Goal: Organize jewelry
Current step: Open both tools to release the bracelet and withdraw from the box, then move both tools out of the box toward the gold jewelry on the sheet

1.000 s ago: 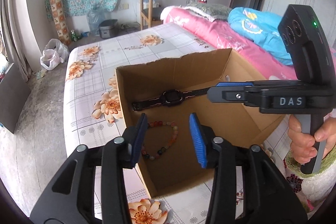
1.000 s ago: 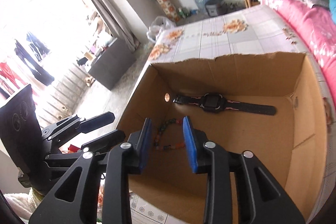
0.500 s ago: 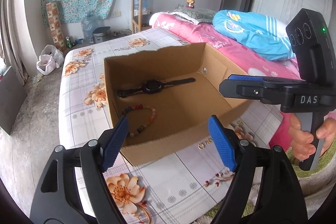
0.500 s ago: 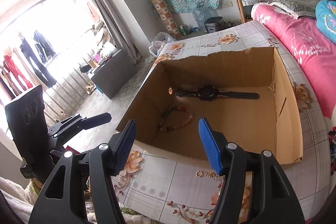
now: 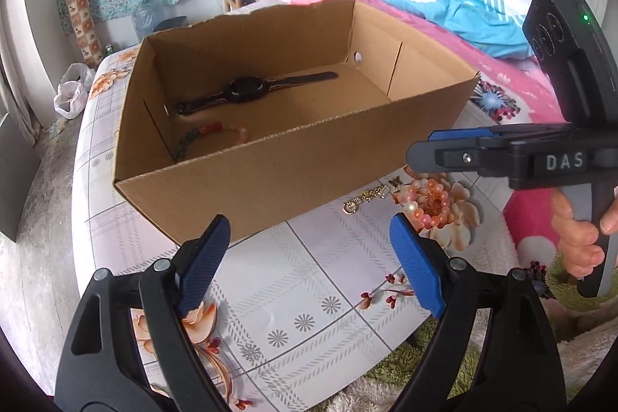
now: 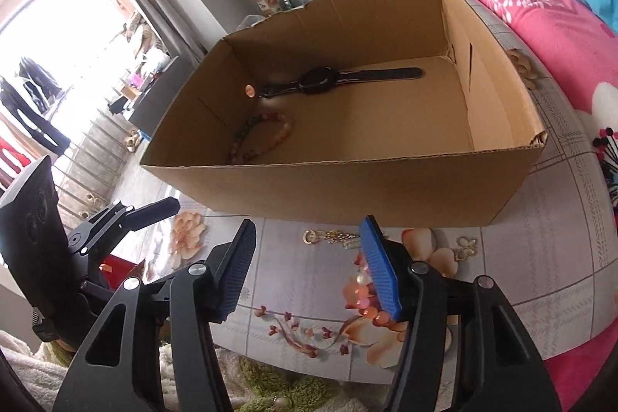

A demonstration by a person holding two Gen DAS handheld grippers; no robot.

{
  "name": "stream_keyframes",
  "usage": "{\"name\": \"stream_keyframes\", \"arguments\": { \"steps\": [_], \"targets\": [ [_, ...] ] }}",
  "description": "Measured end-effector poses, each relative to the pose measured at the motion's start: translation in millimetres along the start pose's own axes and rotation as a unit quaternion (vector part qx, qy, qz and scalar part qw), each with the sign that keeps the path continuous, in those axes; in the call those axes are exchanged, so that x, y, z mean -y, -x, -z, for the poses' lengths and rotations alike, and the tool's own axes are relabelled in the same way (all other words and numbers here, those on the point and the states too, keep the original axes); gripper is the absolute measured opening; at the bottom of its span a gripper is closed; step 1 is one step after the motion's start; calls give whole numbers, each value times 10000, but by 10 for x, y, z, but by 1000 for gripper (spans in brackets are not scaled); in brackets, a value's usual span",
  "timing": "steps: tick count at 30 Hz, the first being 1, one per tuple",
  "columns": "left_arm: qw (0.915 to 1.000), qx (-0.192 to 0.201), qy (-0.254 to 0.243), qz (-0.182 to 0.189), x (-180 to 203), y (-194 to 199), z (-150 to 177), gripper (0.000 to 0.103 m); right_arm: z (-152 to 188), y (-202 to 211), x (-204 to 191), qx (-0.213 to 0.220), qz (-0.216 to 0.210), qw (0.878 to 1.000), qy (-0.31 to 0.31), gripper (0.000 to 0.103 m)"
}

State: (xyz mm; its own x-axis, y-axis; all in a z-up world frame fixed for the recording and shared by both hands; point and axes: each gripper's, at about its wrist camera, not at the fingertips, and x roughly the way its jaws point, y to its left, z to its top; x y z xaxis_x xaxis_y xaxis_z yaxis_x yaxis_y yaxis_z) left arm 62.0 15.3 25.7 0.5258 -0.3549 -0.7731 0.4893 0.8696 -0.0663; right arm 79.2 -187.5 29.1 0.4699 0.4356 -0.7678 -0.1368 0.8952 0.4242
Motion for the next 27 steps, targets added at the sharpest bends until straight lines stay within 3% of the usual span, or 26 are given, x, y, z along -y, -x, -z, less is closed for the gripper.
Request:
{"name": "stream_keyframes", "arguments": {
  "steps": [4,15,20,27],
  "targets": [
    [9999,-89,12,-65,-4,-83,-7,81,-76,-51,107,-15,97,9998,-144,49],
    [9997,-124,152,-173,-42,-187,-102,81,-209,-62,254,120,64,9994,-310,48],
    [9996,-58,249,-119,-59,-242,-145,81,-284,-39,366,325,-184,9987,-350,48],
    [9991,5,421,-69,-76,-282,-169,81,-274,196,495,714,99,9967,-380,48]
  ]
}}
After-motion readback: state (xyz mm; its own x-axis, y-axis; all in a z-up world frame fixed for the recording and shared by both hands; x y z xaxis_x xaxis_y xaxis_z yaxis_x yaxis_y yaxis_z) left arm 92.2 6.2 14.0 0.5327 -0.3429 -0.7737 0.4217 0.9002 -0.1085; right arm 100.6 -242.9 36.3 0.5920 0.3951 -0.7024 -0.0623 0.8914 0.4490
